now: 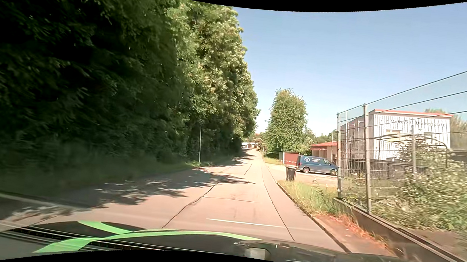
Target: Follow the waypoints while adhering to traffic rules and regulations
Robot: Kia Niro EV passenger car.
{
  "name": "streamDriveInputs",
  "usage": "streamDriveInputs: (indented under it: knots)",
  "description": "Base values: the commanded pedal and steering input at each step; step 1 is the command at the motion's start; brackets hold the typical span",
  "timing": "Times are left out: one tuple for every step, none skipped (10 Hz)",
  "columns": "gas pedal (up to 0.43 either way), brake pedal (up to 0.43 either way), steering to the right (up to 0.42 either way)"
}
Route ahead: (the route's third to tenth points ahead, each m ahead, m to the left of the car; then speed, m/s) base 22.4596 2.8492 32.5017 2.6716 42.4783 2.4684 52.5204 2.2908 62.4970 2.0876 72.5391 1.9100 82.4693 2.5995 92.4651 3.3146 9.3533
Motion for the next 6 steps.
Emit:
streamDriveInputs:
  knots:
    - [0.110,0.000,0.002]
    - [0.110,0.000,0.002]
    - [0.110,0.000,0.002]
    - [0.110,0.000,0.004]
    - [0.110,0.000,0.006]
    - [0.110,0.000,0.007]
